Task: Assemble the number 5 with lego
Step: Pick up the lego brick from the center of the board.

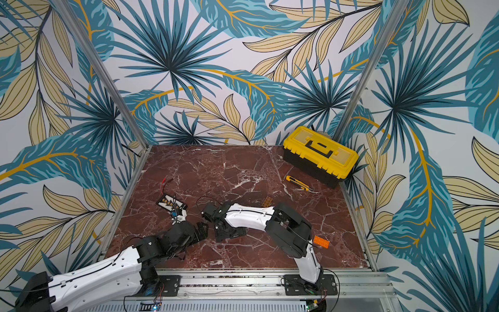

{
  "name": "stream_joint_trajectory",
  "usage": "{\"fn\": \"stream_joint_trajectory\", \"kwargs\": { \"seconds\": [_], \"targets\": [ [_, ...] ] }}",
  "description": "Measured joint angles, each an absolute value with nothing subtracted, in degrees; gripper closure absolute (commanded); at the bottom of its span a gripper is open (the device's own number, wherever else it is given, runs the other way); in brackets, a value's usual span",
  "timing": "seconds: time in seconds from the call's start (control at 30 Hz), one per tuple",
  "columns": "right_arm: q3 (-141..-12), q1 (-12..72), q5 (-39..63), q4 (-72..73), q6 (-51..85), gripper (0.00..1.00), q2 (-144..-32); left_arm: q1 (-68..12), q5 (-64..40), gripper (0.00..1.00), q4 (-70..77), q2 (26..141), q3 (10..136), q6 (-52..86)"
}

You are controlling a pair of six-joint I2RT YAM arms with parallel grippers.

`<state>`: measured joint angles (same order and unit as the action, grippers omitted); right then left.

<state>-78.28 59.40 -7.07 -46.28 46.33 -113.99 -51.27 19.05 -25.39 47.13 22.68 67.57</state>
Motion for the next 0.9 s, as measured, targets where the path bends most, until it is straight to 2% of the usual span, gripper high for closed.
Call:
{"fn": "stream_joint_trajectory", "kwargs": {
  "seconds": [0.4,0.73,0.9],
  "targets": [
    [-77.65,59.13,-7.01,-44.29,46.94,0.22,-113.71,-51.27,19.03,0.00,-25.32,47.51,22.68,67.57],
    [-77.60,59.11,-7.29,-43.79,46.92,0.36,-113.69,-51.27,18.98,0.00,-25.15,47.99,22.68,67.55],
    [-77.62,59.05,-8.08,-44.93,46.85,0.37,-113.36,-51.27,18.85,0.00,-25.12,48.05,22.68,67.53]
  ]
}}
